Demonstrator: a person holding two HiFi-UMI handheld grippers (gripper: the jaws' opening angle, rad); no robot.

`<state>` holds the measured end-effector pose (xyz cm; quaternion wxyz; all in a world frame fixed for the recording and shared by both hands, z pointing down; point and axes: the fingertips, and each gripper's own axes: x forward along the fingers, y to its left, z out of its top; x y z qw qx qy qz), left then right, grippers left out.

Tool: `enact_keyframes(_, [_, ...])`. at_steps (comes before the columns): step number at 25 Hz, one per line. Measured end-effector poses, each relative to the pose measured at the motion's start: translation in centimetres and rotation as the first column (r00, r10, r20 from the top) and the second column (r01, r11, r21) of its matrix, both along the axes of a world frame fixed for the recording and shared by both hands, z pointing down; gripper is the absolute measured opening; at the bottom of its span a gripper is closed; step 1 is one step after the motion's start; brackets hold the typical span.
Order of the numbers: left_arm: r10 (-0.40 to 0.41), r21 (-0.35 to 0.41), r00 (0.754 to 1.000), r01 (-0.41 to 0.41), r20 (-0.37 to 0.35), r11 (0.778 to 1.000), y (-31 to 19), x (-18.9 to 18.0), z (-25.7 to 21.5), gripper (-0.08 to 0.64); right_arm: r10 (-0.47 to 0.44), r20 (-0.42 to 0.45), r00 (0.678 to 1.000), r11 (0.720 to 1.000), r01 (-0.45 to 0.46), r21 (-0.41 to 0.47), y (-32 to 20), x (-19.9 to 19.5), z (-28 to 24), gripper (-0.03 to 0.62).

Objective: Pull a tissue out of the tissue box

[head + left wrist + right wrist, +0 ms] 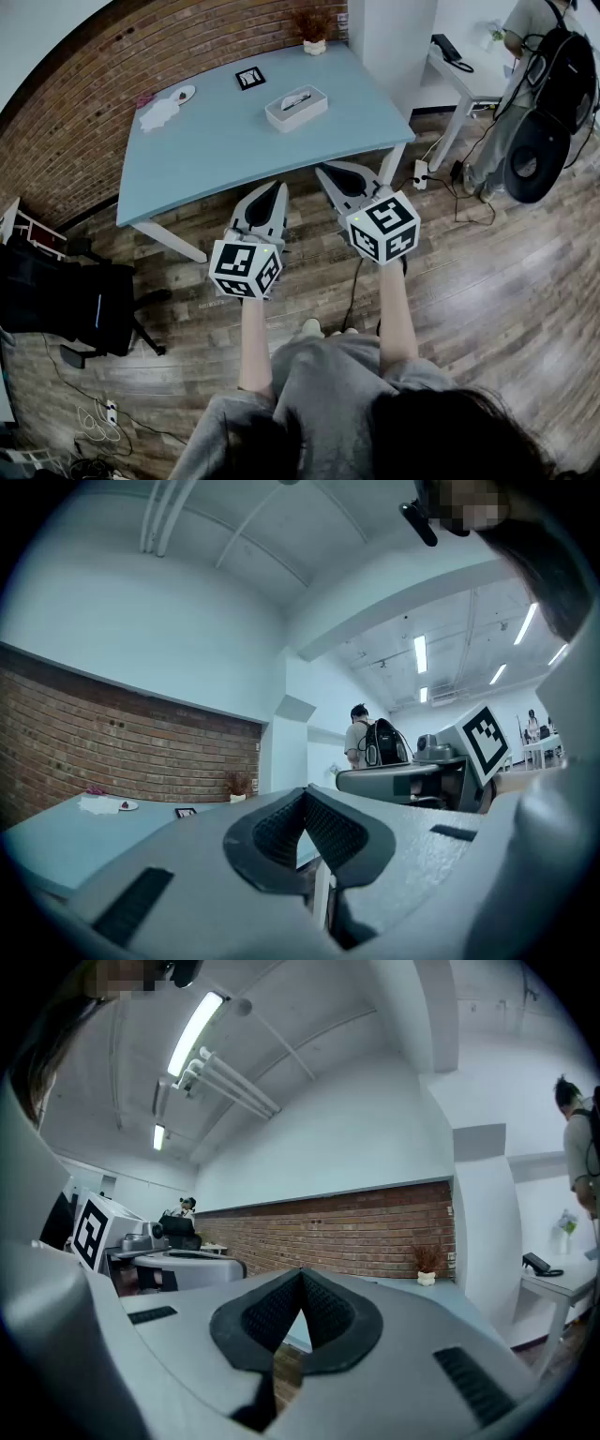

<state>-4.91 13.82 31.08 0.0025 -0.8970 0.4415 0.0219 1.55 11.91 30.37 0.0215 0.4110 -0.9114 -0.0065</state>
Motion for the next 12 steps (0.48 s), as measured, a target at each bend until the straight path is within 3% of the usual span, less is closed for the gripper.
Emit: enact_keyframes(12, [-0.016, -0.004, 1.000, 0.016, -0.011, 1.000, 0.3, 1.3, 0.1, 0.003, -0.013, -0.016, 1.000, 1.000, 0.013, 0.003, 0.3, 1.4, 0.1, -0.002])
